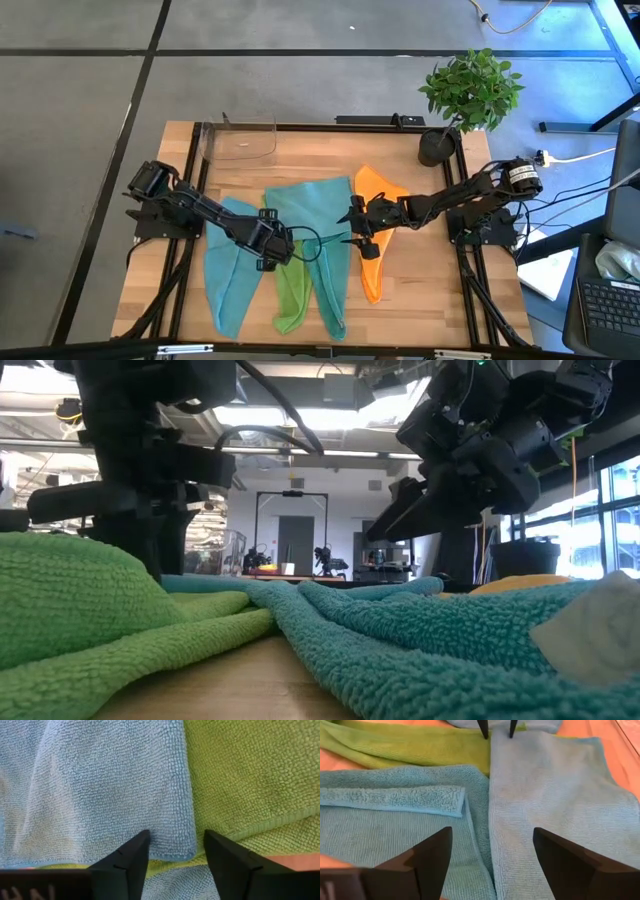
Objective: Fold microfiber towels
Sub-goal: Fold the light blue microfiber cloth
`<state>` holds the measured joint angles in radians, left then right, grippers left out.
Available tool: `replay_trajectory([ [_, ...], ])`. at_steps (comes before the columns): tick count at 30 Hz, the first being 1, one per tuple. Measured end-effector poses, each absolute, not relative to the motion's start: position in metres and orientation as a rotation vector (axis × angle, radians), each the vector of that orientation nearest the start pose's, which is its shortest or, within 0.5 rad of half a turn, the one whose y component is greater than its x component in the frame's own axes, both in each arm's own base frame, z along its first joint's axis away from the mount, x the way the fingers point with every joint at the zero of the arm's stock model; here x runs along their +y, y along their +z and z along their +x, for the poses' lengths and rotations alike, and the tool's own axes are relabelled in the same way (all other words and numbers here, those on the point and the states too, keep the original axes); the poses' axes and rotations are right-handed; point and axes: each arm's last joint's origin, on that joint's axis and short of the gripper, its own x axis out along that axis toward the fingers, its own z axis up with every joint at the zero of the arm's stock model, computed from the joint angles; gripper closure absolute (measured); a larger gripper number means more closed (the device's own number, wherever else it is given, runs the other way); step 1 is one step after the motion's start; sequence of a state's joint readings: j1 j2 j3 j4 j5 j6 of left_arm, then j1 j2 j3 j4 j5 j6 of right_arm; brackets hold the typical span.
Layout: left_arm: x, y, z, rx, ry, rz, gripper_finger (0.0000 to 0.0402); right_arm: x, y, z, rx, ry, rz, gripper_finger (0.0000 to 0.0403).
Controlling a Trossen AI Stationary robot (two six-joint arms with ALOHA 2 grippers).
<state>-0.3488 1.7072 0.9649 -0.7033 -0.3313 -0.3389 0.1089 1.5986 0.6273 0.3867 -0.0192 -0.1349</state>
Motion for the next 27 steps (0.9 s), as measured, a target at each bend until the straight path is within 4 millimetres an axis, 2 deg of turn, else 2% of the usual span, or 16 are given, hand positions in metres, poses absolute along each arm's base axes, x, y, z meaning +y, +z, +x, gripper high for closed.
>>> replay_trajectory([
  [14,-0.095,0.151,0.274,1.347,0.187,0.16,0.0393,0.033,0.151,0.297,0.51,0.158,-0.154,0.0129],
  [21,-0.104,0.173,0.28,1.364,0.196,0.135,0.0399,0.05,0.162,0.302,0.361,0.182,-0.153,0.0157],
  [27,-0.112,0.186,0.286,1.326,0.182,0.12,0.04,0.066,0.147,0.318,0.323,0.143,-0.148,0.0173],
])
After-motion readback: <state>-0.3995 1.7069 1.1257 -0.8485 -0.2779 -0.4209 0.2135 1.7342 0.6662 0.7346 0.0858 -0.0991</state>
